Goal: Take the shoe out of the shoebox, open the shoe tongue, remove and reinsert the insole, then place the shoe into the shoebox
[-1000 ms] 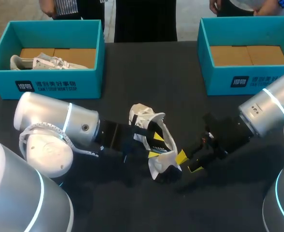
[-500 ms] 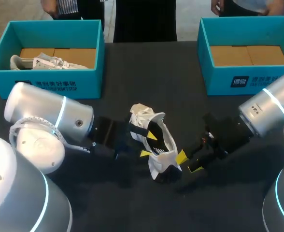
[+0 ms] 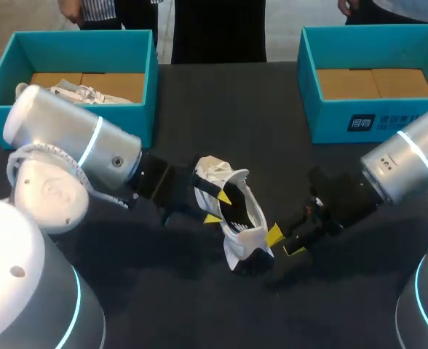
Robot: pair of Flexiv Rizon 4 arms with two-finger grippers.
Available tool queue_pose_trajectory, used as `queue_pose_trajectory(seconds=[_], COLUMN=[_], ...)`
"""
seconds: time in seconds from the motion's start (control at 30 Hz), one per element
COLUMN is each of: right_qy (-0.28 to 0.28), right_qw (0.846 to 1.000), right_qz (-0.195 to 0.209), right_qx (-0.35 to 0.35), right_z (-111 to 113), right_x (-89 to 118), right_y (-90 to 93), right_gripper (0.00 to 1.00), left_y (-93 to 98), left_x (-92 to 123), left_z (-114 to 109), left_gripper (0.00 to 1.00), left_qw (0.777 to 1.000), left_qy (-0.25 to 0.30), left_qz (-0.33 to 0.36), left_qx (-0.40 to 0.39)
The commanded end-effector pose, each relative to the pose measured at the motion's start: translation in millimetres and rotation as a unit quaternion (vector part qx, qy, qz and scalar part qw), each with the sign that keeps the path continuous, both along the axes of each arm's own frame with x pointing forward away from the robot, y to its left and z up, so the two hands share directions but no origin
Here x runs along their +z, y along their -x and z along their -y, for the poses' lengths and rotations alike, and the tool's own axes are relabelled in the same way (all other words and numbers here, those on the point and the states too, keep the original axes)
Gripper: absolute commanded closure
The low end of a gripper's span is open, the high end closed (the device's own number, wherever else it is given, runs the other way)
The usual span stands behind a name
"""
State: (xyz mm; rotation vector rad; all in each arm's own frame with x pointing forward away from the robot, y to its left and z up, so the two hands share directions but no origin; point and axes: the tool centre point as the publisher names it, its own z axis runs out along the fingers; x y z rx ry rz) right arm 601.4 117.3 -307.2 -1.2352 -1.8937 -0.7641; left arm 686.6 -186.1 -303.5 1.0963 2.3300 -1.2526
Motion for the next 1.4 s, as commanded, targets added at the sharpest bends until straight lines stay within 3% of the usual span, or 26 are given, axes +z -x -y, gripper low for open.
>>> queue_pose_trajectory(seconds=[0.03,0.47,0.87,1.27,1.4], right_qy=[0.013,0.090,0.125,0.132,0.132], right_qw=[1.000,0.991,0.989,0.989,0.989], right_qz=[0.018,0.079,0.069,0.060,0.060], right_qx=[0.005,0.053,0.048,0.030,0.030], right_z=[8,35,75,108,108], right_x=[13,34,44,51,51], right_y=[1.9,-10.9,-28.7,-32.3,-32.3], right_gripper=[0.00,0.00,0.00,0.00,0.00], left_y=[-5.8,-11.2,-13.8,-15.5,-13.5], left_x=[8,9,9,7,7], left_z=[3,11,22,39,42], left_gripper=[0.64,0.65,0.67,0.71,0.80], left_qw=[0.999,0.990,0.974,0.953,0.943], left_qy=[-0.035,-0.121,-0.196,-0.257,-0.280], left_qz=[-0.007,-0.005,0.000,-0.003,-0.004], left_qx=[-0.022,-0.069,-0.110,-0.158,-0.181])
